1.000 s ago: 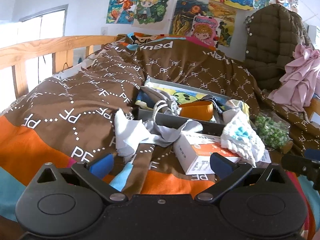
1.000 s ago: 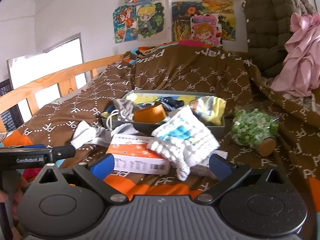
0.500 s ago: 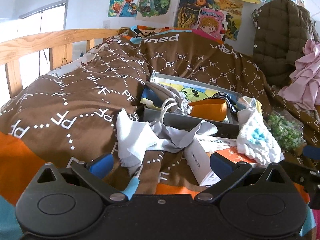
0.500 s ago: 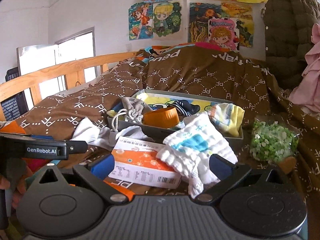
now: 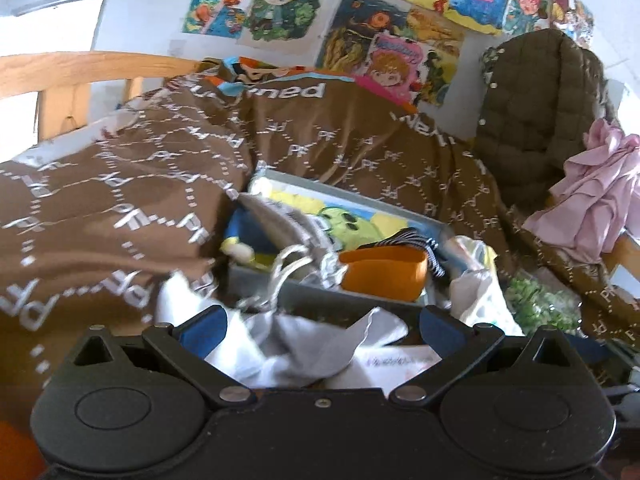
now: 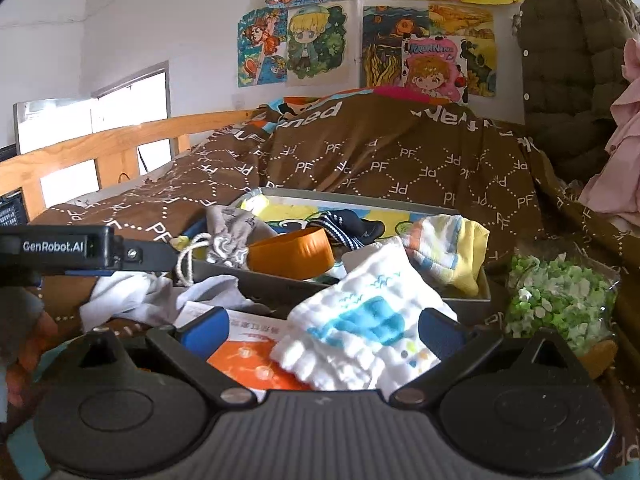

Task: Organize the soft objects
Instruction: 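Reach the right tool to the white muslin cloth while the left tool reaches white fabric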

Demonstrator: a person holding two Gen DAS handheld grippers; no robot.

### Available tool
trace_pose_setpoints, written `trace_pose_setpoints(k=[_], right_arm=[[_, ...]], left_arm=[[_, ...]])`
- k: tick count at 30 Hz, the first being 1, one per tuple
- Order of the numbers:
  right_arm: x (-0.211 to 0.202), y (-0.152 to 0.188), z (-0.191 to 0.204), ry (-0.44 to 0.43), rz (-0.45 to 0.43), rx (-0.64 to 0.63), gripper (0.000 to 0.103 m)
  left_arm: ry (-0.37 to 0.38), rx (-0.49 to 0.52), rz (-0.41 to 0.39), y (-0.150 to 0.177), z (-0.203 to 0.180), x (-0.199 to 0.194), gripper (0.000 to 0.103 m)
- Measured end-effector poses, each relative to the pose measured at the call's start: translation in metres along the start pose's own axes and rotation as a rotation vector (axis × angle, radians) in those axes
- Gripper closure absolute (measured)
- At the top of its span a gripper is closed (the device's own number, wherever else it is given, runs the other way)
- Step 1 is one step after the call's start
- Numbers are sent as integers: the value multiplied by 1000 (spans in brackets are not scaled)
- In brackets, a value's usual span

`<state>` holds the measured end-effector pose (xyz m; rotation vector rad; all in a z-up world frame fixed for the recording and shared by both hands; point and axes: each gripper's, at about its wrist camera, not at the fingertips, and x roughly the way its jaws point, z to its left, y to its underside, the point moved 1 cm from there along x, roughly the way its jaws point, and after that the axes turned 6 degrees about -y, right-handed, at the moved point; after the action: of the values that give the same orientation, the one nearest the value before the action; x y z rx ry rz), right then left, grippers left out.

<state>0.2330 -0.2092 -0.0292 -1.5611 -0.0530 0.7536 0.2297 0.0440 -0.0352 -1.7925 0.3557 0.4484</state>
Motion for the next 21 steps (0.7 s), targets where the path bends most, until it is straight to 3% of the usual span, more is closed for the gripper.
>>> trace_pose_setpoints(k=[11,21], right_arm=[[17,4,-10,33,21,10,0],[23,9,-6,29,55,-14,0]], left_arm=[[134,54,53,6,-19,49,2],[168,45,135,10,-20,72,14]])
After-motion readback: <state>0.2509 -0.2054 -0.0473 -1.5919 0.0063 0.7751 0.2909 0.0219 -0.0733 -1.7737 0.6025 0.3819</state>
